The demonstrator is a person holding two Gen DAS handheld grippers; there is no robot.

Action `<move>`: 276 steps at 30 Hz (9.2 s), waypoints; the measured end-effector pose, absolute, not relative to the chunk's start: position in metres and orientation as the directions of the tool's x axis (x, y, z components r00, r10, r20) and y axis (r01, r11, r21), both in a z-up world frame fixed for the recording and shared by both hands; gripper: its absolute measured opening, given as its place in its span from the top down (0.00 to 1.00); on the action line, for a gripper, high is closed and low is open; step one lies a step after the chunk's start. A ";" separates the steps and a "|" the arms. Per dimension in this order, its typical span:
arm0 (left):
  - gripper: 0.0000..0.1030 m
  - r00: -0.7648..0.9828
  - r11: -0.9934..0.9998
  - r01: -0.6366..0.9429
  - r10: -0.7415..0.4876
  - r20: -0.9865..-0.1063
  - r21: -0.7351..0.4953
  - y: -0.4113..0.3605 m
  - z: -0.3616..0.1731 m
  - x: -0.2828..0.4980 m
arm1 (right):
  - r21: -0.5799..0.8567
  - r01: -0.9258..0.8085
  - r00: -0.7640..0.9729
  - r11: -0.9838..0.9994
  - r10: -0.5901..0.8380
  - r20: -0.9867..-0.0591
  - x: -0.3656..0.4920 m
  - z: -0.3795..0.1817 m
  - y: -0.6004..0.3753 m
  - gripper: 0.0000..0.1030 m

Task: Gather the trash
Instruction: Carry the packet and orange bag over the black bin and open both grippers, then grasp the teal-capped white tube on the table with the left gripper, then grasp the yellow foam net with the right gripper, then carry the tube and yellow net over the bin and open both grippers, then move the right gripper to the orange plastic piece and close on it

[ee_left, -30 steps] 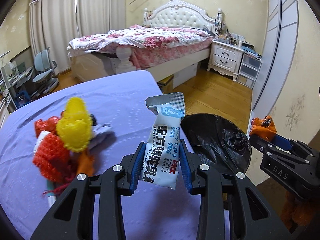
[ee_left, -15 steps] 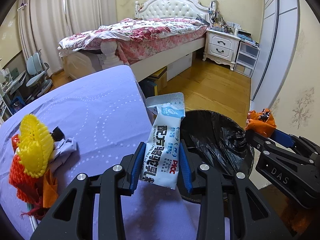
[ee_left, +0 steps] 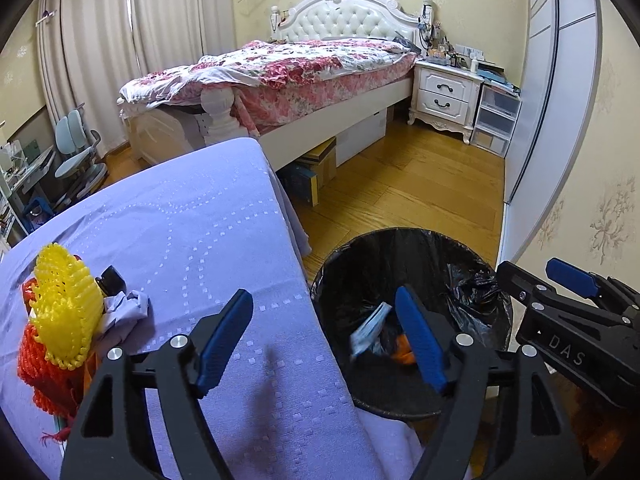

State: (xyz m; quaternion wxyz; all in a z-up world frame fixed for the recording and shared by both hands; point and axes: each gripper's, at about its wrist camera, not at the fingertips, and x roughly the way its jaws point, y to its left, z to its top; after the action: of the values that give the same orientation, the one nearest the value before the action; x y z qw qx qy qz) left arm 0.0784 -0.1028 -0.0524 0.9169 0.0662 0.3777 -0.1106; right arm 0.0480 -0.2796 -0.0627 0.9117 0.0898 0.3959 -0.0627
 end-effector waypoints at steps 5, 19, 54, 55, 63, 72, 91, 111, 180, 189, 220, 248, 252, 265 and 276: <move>0.26 0.699 0.968 0.248 -0.147 -0.699 0.045 -0.100 -0.047 0.073 | 0.117 0.195 0.677 0.974 -0.047 -0.735 0.042 -0.060 -0.281 0.34; 0.26 0.720 0.979 0.189 -0.088 -0.688 0.073 -0.057 -0.031 0.047 | 0.130 0.159 0.682 0.979 -0.013 -0.731 0.016 -0.056 -0.252 0.30; 0.51 0.599 0.990 -0.139 0.091 -0.796 0.008 0.116 -0.073 0.011 | 0.108 -0.143 0.622 0.984 0.174 -0.763 -0.010 -0.059 -0.103 0.30; 0.54 0.602 0.991 -0.133 0.094 -0.793 0.016 0.116 -0.074 0.010 | 0.108 -0.145 0.622 0.984 0.175 -0.763 -0.010 -0.059 -0.103 0.30; 0.81 0.620 0.992 -0.125 0.087 -0.780 0.011 0.130 -0.073 0.002 | 0.101 -0.164 0.619 0.981 0.182 -0.764 -0.004 -0.059 -0.093 0.30; 0.82 0.644 0.979 -0.204 0.146 -0.751 0.015 0.165 -0.061 -0.001 | 0.100 -0.223 0.635 0.970 0.222 -0.740 0.006 -0.043 -0.065 0.30; 0.82 0.644 0.932 -0.360 0.279 -0.712 0.039 0.246 -0.044 0.020 | 0.096 -0.318 0.634 0.943 0.287 -0.718 0.064 -0.018 0.008 0.25; 0.82 0.661 0.946 -0.324 0.239 -0.711 0.017 0.225 -0.040 0.014 | 0.153 -0.338 0.655 0.928 0.350 -0.670 0.051 -0.005 -0.008 0.69; 0.81 0.695 0.961 0.267 -0.144 -0.705 0.067 -0.116 -0.055 0.096 | 0.141 0.138 0.696 0.980 0.006 -0.718 0.039 -0.060 -0.279 0.68; 0.68 0.689 0.962 0.264 -0.137 -0.712 0.069 -0.122 -0.056 0.105 | 0.145 0.150 0.679 0.978 0.005 -0.734 0.049 -0.063 -0.284 0.62; 0.25 0.745 0.988 0.131 -0.040 -0.666 0.086 -0.043 -0.023 0.063 | 0.165 0.111 0.693 0.980 0.043 -0.719 0.025 -0.048 -0.242 0.35; 0.25 0.655 0.944 -0.304 0.304 -0.692 0.127 0.177 -0.037 0.003 | 0.150 -0.260 0.595 0.954 0.281 -0.753 0.019 -0.047 -0.055 0.35; 0.25 0.640 0.933 -0.340 0.322 -0.698 0.118 0.198 -0.040 -0.002 | 0.151 -0.274 0.591 0.950 0.290 -0.753 0.022 -0.046 -0.042 0.35; 0.25 0.614 0.923 -0.374 0.317 -0.723 0.087 0.223 -0.053 -0.008 | 0.160 -0.320 0.533 0.934 0.317 -0.785 0.031 -0.053 -0.009 0.65; 0.25 0.606 0.924 -0.379 0.297 -0.738 0.061 0.228 -0.058 -0.008 | 0.140 -0.323 0.548 0.936 0.306 -0.779 0.026 -0.053 -0.009 0.78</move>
State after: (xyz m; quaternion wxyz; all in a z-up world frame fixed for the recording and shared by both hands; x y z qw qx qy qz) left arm -0.0078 0.2278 -0.0576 0.8946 -0.0508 0.4017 0.1888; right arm 0.0259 -0.0092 -0.0530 0.8797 -0.0099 0.4406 0.1786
